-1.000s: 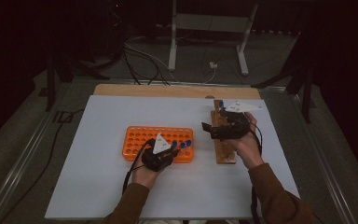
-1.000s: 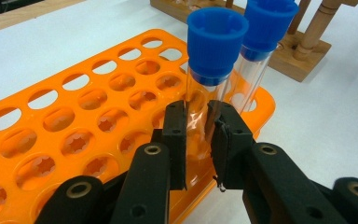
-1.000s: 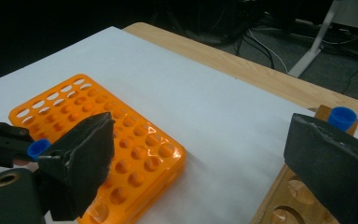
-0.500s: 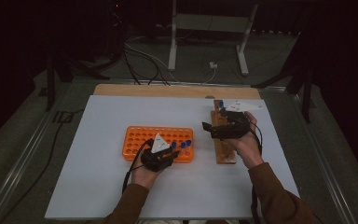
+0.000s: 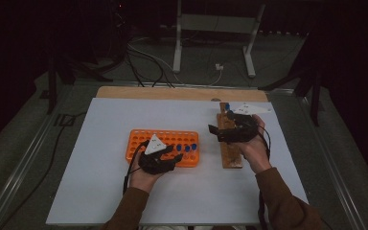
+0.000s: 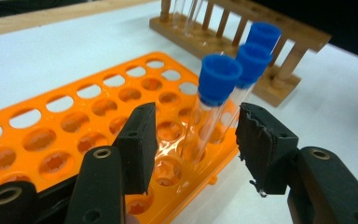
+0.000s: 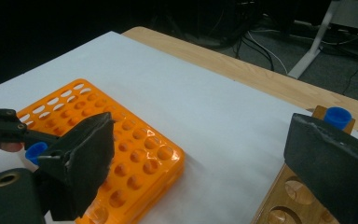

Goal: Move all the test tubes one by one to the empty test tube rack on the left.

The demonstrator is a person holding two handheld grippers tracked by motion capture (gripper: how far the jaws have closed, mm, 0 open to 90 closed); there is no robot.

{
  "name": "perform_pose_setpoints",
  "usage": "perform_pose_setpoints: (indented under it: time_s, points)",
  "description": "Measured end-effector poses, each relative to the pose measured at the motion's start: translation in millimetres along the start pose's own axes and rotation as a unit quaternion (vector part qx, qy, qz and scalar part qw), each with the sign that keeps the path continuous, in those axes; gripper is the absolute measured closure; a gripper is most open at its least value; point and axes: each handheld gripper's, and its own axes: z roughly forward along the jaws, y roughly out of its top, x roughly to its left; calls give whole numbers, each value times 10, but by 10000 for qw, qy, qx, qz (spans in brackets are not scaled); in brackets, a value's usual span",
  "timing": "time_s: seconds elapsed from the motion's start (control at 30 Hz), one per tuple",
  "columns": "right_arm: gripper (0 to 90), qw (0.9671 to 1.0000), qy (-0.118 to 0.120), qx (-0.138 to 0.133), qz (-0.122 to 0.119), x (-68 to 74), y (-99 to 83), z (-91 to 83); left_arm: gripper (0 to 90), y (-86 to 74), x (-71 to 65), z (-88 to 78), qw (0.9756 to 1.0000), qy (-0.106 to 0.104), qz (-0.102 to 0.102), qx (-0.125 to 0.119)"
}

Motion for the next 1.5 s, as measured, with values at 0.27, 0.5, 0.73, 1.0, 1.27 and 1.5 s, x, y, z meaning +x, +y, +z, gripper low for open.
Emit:
perform_pose_setpoints:
  time_s: [0.27, 0.5, 0.73, 1.0, 1.27, 1.5]
  points:
    - [85, 10000, -22, -59, 61, -20, -1, -20, 346, 73, 24, -110, 9997, -27, 17, -250]
    - [74, 9998, -72, -114, 156, -64, 7, -13, 146, 120, 57, -189, 9988, 339, -83, -354]
    - [61, 9994, -73, -172, 302, -138, 9, 25, 7, 116, 114, -233, 9971, 594, -261, -395]
    - [41, 9991, -246, -131, 320, -262, 5, 63, 7, 108, 150, -268, 9961, 711, -293, -428]
    - [60, 9979, -412, -92, 486, -439, -46, 84, 7, 100, 170, -267, 9958, 743, -355, -408]
    - [96, 9963, -560, 12, 654, -598, -98, 144, 7, 94, 160, -248, 9957, 785, -346, -357]
